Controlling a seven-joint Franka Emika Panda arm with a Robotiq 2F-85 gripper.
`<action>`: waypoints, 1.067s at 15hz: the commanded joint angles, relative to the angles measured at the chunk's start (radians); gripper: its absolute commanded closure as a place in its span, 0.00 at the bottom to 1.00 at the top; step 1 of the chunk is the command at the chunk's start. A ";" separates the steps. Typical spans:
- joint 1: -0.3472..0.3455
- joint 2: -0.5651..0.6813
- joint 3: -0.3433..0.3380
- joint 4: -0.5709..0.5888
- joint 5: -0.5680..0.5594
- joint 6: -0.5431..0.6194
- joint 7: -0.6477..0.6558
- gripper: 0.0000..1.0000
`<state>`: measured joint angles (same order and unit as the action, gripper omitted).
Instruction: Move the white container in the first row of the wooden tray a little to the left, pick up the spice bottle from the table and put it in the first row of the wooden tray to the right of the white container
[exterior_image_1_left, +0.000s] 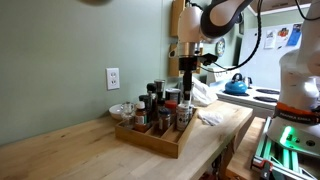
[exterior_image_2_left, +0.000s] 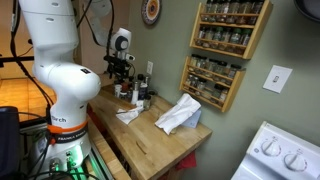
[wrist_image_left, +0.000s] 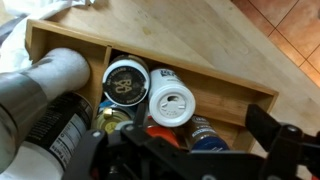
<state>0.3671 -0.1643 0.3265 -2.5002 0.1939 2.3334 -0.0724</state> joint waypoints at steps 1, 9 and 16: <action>-0.007 0.027 0.010 -0.020 -0.054 0.058 0.032 0.00; -0.018 0.078 0.006 -0.047 -0.122 0.158 0.075 0.00; -0.020 0.095 0.006 -0.051 -0.134 0.178 0.085 0.07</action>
<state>0.3530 -0.0704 0.3262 -2.5333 0.0865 2.4919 -0.0179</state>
